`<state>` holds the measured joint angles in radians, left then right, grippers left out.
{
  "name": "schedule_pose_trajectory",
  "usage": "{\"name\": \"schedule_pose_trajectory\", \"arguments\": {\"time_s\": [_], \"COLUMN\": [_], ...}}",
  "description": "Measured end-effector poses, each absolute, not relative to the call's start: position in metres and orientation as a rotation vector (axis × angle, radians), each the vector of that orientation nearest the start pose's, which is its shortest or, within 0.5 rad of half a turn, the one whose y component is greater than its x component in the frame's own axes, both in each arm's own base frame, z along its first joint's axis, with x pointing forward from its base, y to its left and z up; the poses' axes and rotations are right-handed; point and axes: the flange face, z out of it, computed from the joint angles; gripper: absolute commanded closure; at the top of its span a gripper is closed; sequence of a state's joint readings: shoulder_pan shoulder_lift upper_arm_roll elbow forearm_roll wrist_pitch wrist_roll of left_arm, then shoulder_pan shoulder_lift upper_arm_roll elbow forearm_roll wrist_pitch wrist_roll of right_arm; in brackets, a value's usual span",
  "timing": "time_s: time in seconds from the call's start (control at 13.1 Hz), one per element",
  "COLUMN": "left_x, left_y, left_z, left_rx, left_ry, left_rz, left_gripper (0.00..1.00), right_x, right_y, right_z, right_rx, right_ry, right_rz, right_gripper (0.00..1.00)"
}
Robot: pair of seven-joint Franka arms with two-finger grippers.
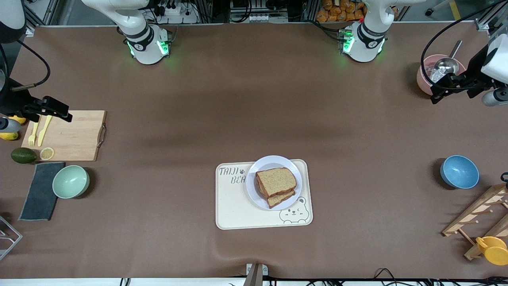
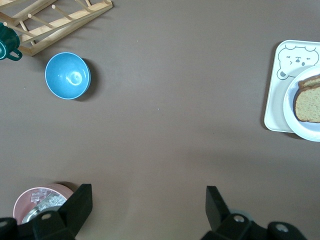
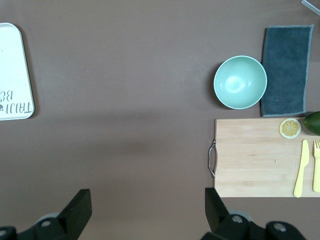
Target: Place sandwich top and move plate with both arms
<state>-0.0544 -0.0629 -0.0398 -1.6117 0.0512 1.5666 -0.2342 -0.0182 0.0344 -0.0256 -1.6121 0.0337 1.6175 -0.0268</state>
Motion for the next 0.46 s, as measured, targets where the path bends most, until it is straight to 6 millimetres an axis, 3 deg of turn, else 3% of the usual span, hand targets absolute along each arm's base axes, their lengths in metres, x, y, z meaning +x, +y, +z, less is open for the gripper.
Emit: {"name": "schedule_pose_trajectory", "arguments": {"time_s": [0.46], "left_x": [0.537], "left_y": [-0.0459], "left_z": [0.629], "left_rx": [-3.081], "left_ry": [-0.216], "left_rz": [-0.011], "left_gripper": [0.0], "right_x": [0.5669], "right_y": [-0.0206], "right_z": [0.5892], "right_rx": [-3.107], "right_ry": [0.028], "right_rz": [0.047], "right_gripper": [0.0]}}
